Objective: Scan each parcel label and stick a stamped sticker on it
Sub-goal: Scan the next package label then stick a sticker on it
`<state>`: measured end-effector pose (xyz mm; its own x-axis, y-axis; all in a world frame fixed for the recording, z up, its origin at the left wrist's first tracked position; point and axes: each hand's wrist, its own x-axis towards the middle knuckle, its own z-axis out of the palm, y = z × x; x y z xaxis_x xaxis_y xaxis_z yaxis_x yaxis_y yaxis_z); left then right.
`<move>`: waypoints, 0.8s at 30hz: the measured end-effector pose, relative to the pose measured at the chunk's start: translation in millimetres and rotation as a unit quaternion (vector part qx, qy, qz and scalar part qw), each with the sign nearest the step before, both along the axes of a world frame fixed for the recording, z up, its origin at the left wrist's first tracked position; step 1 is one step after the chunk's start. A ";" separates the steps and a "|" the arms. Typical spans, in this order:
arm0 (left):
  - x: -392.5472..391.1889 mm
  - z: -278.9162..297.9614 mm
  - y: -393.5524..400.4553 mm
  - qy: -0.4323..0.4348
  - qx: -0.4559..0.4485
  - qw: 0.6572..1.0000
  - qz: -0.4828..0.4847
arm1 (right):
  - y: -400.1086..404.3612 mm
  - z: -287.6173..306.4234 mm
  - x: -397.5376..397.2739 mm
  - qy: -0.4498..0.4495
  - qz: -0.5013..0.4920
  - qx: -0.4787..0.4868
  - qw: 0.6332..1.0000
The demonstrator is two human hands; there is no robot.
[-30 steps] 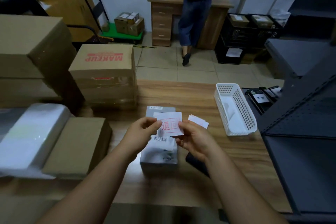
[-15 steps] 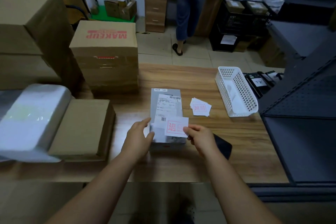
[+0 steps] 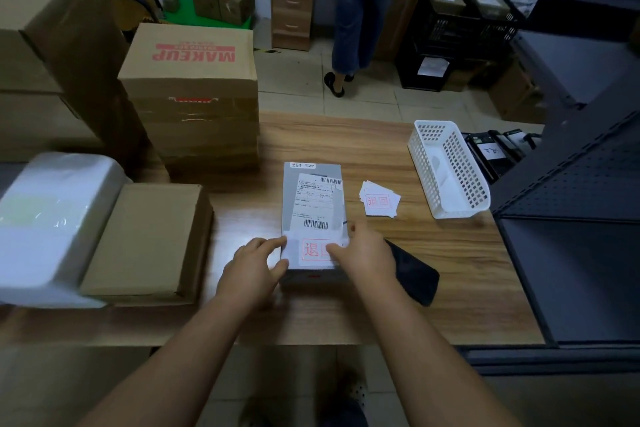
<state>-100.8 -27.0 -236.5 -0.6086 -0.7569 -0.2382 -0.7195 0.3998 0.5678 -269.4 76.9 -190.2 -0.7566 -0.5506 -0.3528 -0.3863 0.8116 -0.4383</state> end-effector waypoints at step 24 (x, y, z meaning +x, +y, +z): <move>9.9 -5.7 -8.4 0.052 0.047 0.997 -0.016 | 63.2 -38.4 -12.5 -0.037 0.065 -0.094 0.993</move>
